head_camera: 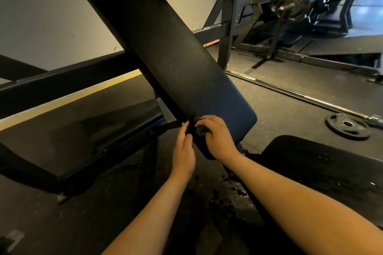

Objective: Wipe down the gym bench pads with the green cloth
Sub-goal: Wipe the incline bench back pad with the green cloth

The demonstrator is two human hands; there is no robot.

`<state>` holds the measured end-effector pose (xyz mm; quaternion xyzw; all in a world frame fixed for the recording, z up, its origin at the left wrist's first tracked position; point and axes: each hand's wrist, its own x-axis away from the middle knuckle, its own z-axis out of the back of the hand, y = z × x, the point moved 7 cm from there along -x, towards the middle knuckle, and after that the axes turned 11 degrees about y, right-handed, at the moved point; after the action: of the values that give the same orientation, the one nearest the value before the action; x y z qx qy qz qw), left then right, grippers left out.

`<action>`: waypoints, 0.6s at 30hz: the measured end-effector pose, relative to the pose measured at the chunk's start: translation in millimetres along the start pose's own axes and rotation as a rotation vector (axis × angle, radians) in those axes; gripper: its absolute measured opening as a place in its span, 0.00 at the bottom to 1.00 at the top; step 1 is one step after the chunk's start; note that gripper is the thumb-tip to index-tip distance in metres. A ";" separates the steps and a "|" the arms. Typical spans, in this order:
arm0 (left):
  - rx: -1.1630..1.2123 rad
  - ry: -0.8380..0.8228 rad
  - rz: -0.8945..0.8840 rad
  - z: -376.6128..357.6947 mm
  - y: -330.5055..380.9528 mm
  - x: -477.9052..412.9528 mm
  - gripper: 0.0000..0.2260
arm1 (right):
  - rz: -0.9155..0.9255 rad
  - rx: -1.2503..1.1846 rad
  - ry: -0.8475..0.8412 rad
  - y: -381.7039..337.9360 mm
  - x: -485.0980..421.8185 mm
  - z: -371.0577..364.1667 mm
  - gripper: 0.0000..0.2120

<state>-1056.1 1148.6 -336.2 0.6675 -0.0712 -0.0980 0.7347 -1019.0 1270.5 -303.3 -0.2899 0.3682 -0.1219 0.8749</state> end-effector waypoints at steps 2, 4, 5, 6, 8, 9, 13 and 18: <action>0.010 -0.059 0.019 -0.9 -3.1 0.9 0.20 | 0.016 0.016 0.033 3.8 23.2 -2.7 0.19; 0.015 -0.106 0.031 -0.8 -6.2 3.9 0.20 | 0.014 0.052 0.074 8.5 41.3 -3.3 0.17; 0.011 -0.116 0.026 -0.9 -7.5 5.6 0.20 | 0.000 0.062 0.090 10.1 46.8 -2.5 0.17; 0.003 -0.117 0.013 -0.3 -9.2 7.2 0.20 | -0.028 0.063 0.098 9.4 50.2 -1.8 0.17; -0.007 -0.104 -0.020 0.3 -10.9 12.2 0.21 | -0.099 0.043 0.088 4.6 51.1 -1.0 0.17; -0.012 -0.091 -0.023 -0.4 -12.6 14.9 0.21 | -0.127 0.027 0.075 1.6 49.0 -1.4 0.18; 0.068 -0.074 0.069 -4.2 -19.2 19.6 0.24 | -0.172 -0.108 -0.013 -15.7 34.9 -4.0 0.29; 0.237 -0.013 0.022 1.7 -4.8 2.8 0.25 | -0.101 -0.058 -0.282 -31.7 19.3 -12.3 0.36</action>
<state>-1054.0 1145.8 -340.8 0.7481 -0.0942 -0.0852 0.6513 -1014.3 1231.7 -302.3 -0.3477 0.2301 -0.1132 0.9019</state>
